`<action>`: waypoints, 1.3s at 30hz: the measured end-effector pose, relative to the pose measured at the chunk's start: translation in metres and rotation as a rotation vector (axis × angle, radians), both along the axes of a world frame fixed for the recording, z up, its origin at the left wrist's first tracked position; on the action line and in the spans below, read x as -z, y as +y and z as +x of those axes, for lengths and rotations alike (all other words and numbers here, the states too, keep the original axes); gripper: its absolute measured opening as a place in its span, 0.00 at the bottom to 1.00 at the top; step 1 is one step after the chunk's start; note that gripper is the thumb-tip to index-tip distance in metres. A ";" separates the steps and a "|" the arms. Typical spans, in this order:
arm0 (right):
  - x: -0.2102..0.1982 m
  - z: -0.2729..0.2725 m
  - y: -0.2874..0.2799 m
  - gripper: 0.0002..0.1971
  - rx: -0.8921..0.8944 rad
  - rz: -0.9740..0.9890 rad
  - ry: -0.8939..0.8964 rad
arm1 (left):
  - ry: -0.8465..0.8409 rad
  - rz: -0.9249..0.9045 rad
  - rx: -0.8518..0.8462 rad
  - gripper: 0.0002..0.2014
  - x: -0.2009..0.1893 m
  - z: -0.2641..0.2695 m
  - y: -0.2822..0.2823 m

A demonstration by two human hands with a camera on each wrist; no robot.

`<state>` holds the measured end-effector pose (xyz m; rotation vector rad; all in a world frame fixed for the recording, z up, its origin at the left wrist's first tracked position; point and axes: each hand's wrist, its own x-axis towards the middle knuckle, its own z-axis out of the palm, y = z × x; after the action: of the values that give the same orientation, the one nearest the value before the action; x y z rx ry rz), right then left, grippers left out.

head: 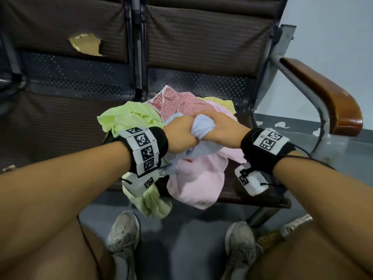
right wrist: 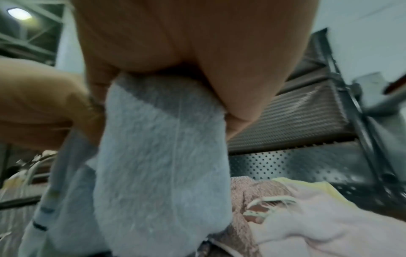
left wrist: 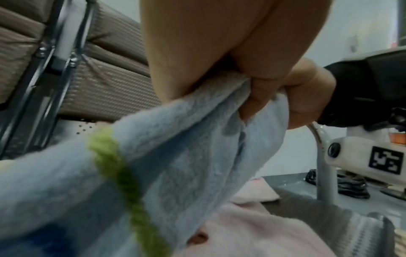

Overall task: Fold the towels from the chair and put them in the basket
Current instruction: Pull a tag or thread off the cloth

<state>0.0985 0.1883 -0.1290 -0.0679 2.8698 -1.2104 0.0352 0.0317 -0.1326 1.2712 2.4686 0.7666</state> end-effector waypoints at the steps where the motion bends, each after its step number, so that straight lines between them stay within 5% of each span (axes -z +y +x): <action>1: 0.001 0.004 0.003 0.18 -0.010 -0.020 -0.072 | 0.000 0.029 0.018 0.10 -0.003 0.003 0.001; 7: 0.022 0.024 0.012 0.10 -0.038 0.315 -0.461 | -0.124 0.203 0.015 0.10 -0.013 -0.004 -0.010; 9: 0.023 0.019 0.014 0.06 0.022 0.413 -0.344 | -0.155 0.235 -0.002 0.08 -0.015 -0.007 -0.014; 11: 0.018 0.013 0.019 0.13 0.236 0.477 -0.030 | -0.152 0.249 -0.079 0.11 -0.012 -0.017 -0.016; 15: 0.002 0.004 0.035 0.13 0.625 0.319 0.358 | 0.042 0.098 -0.258 0.14 -0.002 -0.035 -0.014; 20: 0.010 0.013 0.030 0.36 0.347 0.306 0.091 | -0.103 0.174 -0.268 0.18 0.000 -0.042 -0.010; 23: 0.015 0.021 0.033 0.20 0.247 0.142 0.052 | -0.326 0.190 -0.260 0.27 0.000 -0.042 -0.010; 25: 0.016 0.023 0.038 0.10 0.227 0.226 0.196 | -0.260 0.227 -0.282 0.15 0.003 -0.042 -0.009; 26: 0.016 0.023 0.040 0.09 0.230 0.271 0.241 | -0.160 0.262 -0.308 0.06 0.003 -0.042 -0.009; 30: 0.015 0.023 0.050 0.17 0.270 0.474 0.109 | -0.009 0.387 -0.402 0.16 -0.001 -0.044 -0.005; 34: 0.015 0.022 0.058 0.13 0.361 0.768 -0.103 | 0.013 0.344 -0.546 0.08 -0.002 -0.047 0.000; 36: 0.011 0.020 0.058 0.11 0.492 0.736 0.005 | -0.080 0.336 -0.530 0.04 0.004 -0.047 0.001; 39: -0.001 0.018 0.056 0.07 0.658 0.611 0.247 | -0.179 0.273 -0.304 0.20 0.011 -0.042 0.000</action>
<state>0.1170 0.2440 -0.1276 0.8430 3.4626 -0.2831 -0.0070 0.0317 -0.1435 0.8638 2.4998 1.2709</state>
